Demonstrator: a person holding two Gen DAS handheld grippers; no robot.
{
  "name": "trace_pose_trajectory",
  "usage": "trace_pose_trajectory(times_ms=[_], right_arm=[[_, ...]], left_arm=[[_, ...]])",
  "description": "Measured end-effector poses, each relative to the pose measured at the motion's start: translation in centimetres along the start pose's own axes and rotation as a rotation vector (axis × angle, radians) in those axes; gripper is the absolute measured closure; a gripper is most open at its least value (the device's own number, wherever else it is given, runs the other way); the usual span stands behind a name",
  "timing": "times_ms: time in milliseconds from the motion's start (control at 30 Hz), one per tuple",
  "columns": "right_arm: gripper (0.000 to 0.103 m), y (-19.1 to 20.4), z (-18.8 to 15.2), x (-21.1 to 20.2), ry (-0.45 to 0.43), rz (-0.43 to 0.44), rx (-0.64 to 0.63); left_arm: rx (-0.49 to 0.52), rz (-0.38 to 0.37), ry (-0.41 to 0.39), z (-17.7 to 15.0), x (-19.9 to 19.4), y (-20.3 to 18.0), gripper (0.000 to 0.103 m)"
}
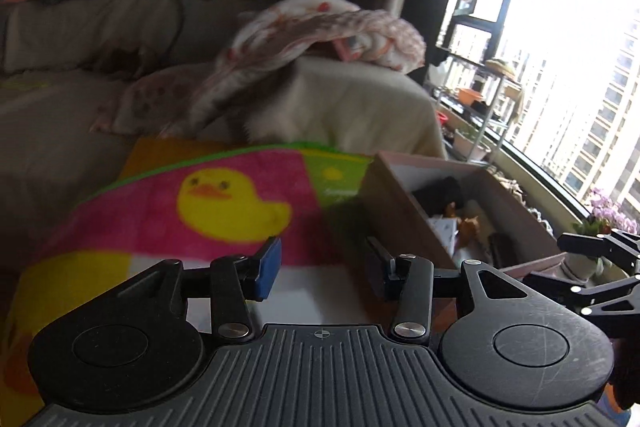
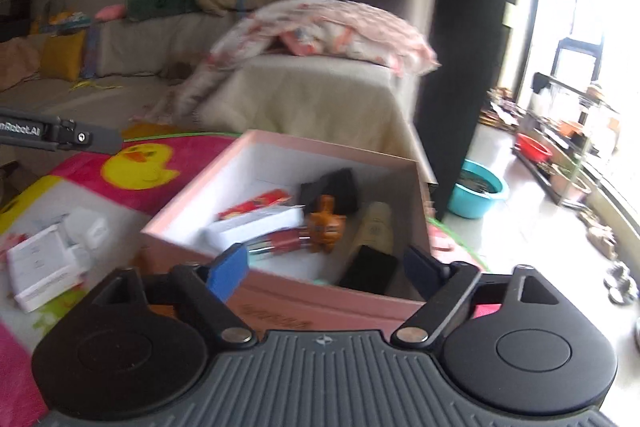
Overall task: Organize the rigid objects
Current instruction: 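Drop the hub into the pink box with left tool while right tool drops the phone, then grasp the white plug charger with the right tool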
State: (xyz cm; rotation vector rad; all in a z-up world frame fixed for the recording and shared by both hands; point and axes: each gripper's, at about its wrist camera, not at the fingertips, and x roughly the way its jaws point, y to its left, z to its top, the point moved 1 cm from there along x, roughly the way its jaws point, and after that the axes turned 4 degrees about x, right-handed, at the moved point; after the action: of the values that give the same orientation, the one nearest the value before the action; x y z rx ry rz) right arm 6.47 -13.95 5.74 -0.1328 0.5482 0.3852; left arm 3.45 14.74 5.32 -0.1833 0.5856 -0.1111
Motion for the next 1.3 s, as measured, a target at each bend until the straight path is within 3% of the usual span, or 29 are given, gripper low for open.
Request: trace_pose_trajectory(times_ms=[100, 233, 367, 533, 600, 667, 900, 1033, 1167, 1300], right_arm=[[0.015, 3.3, 0.1, -0.9, -0.009, 0.109, -0.035], [0.015, 8.1, 0.6, 0.6, 0.065, 0.252, -0.037], [0.016, 12.4, 1.8, 4.3, 0.137, 0.301, 0.010], [0.016, 16.6, 3.5, 11.3, 0.311, 0.317, 0.045], [0.020, 17.7, 3.5, 12.8, 0.328, 0.269, 0.024], [0.040, 18.2, 3.3, 13.4, 0.350, 0.274, 0.002], [0.041, 15.1, 0.8, 8.9, 0.331, 0.272, -0.006], [0.041, 11.2, -1.5, 4.7, 0.246, 0.193, 0.021], [0.041, 6.0, -3.4, 1.9, 0.189, 0.060, 0.098], [0.041, 0.9, -5.5, 0.6, 0.203, -0.051, 0.167]], left_arm=[[-0.098, 0.001, 0.032, -3.0, -1.9, 2.7, 0.054], [-0.150, 0.048, 0.001, -5.3, -4.3, 4.5, 0.054], [-0.153, 0.012, 0.008, -6.3, -5.3, 5.2, 0.054], [-0.165, -0.041, 0.019, -7.4, -5.9, 5.2, 0.054], [-0.168, -0.059, 0.035, -7.8, -5.9, 5.2, 0.054], [-0.180, -0.080, 0.054, -8.3, -5.8, 5.3, 0.054], [-0.202, -0.160, 0.078, -9.0, -4.2, 3.9, 0.054], [-0.159, -0.202, 0.099, -8.7, -3.0, 1.6, 0.054], [-0.089, -0.222, 0.118, -8.0, -2.0, -1.3, 0.052], [0.011, -0.168, 0.119, -7.5, -2.6, -3.7, 0.052]])
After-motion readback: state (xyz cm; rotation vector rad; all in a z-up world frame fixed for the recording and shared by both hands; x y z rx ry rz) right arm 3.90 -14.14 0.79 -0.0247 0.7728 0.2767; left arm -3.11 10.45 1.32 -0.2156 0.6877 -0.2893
